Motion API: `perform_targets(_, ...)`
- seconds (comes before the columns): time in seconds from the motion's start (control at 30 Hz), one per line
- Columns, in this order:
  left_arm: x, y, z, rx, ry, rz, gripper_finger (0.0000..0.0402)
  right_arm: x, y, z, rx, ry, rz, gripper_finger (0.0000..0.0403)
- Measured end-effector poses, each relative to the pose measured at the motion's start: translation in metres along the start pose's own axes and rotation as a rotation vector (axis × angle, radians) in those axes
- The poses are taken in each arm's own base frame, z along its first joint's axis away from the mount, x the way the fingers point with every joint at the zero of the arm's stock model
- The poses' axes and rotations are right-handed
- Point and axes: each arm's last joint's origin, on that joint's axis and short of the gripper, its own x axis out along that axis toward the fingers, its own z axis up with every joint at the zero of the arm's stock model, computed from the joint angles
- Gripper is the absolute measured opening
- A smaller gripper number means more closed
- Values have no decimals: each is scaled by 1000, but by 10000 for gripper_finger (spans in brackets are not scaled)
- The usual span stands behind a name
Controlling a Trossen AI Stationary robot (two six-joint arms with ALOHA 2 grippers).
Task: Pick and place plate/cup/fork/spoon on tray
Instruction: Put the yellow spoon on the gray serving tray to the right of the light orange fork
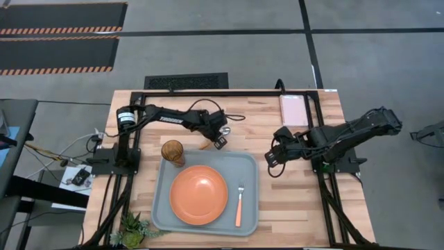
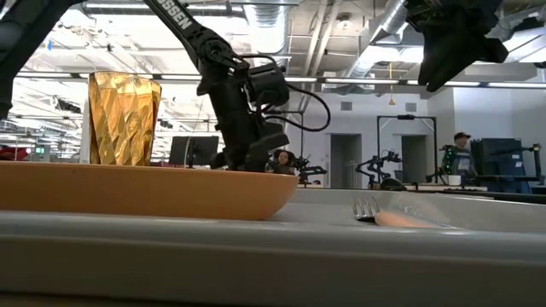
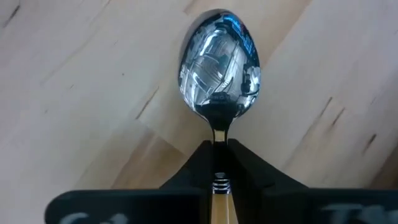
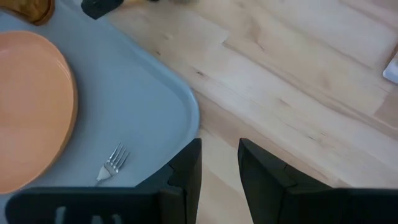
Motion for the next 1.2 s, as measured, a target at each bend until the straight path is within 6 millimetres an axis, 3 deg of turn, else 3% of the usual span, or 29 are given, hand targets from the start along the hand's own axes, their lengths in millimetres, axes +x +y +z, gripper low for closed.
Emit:
perform_targets(0.13, -6, 4, 10, -25, 2, -64, 7, -1, 0, 2, -32, -49, -10, 124)
perform_targets(0.43, -46, -2, 55, -57, -97, -224, 5, -7, -12, 18, -142, -142, -32, 118)
perform_targets(0.57, -75, -7, 82, -44, -128, -400, 14, -32, -28, 27, -180, -255, 28, 118)
perform_targets(0.7, -114, -14, 107, 3, -154, -690, 15, -68, -48, 30, -324, -379, 170, 119)
perform_targets(0.9, -168, -31, 132, 102, -189, -1042, 16, -104, -74, 31, -431, -547, 306, 119)
perform_targets(1.07, -211, -50, 148, 164, -295, -1241, 24, -122, -73, 40, -493, -729, 372, 119)
perform_targets(1.2, -227, -61, 152, 168, -326, -1344, 22, -125, -60, 51, -576, -856, 355, 126)
